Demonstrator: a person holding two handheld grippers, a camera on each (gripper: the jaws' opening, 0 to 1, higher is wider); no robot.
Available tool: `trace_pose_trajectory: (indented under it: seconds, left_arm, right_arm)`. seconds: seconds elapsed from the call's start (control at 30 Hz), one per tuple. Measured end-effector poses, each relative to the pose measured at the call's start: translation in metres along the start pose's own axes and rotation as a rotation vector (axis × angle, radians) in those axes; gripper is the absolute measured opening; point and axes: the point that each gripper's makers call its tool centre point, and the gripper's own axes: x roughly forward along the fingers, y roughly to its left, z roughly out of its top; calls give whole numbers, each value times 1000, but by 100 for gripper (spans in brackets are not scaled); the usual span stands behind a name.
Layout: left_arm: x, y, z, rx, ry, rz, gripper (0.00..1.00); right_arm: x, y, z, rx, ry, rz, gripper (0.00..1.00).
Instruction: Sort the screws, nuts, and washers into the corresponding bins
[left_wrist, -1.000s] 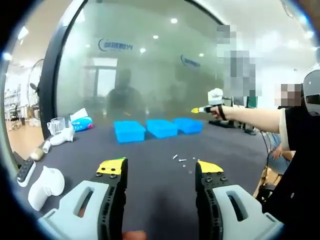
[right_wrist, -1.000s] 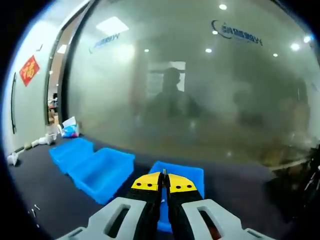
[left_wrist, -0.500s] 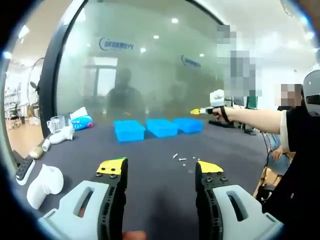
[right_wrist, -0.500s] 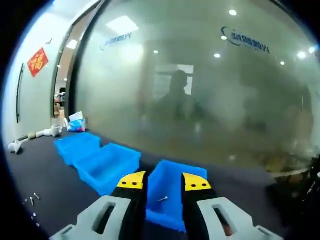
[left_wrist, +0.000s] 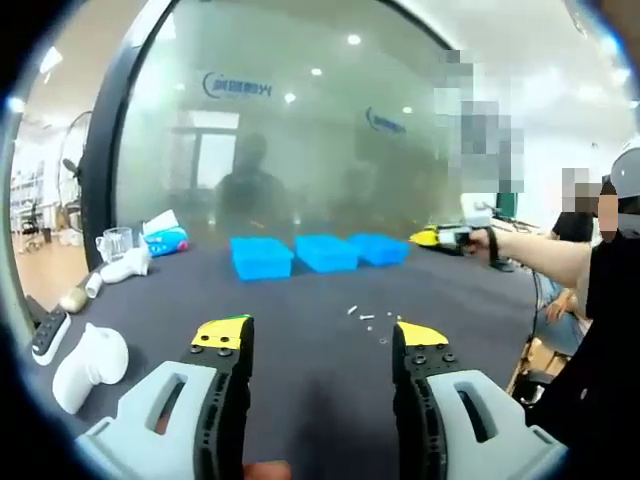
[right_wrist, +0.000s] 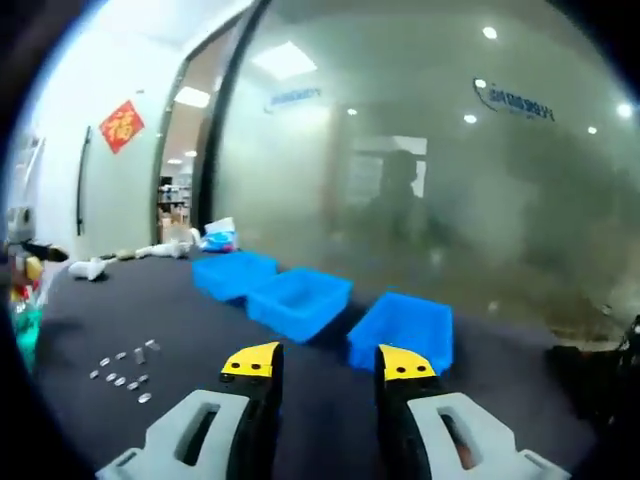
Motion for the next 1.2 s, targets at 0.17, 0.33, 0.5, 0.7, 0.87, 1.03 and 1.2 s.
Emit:
trace_pose_trajectory:
  seconds: [0.17, 0.33, 0.5, 0.7, 0.87, 1.03, 1.2]
  left_arm:
    - [1, -5, 1, 1, -1, -11, 54]
    - [1, -10, 0, 0, 0, -24, 54]
    - [1, -12, 1, 8, 2, -29, 54]
    - [0, -12, 2, 14, -1, -30, 54]
    - [0, -14, 2, 18, -1, -35, 54]
    - [-2, -16, 0, 24, 4, -45, 54]
    - [-2, -19, -4, 24, 19, -58, 54]
  right_arm:
    - [-35, 19, -5, -7, -38, 19, 36]
    - [-61, 33, -18, -18, -11, 11, 42]
    - [-88, 53, -34, -9, 11, 40, 43]
    - [-112, 70, -43, 13, 3, 65, 43]
    - [-122, 75, -43, 19, -13, 76, 43]
    - [-126, 83, -37, 1, -18, 135, 42]
    - [-125, 102, -29, -48, -20, 290, 42]
